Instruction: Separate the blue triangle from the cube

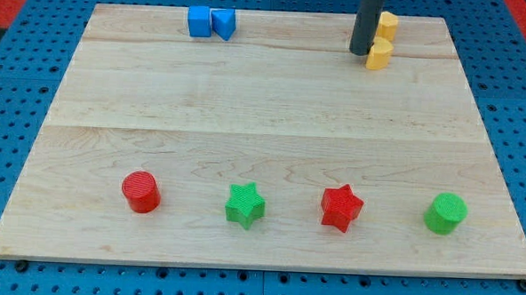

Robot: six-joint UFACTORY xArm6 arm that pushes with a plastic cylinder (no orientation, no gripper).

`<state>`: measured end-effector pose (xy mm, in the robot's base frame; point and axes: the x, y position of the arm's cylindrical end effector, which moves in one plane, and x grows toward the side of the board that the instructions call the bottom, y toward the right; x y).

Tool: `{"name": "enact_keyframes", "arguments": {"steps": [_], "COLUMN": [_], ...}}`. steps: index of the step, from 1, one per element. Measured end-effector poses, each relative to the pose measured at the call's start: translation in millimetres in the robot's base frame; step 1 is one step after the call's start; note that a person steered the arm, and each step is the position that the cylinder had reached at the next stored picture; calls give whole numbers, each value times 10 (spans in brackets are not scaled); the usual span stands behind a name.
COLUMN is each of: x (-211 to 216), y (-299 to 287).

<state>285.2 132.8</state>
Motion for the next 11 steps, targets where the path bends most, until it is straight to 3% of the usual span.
{"name": "enact_keyframes", "arguments": {"steps": [2,4,6,8,11], "x": [403,453,-188,-935,-626], "y": [-898,-2144,-3348,-3101,-1815]}}
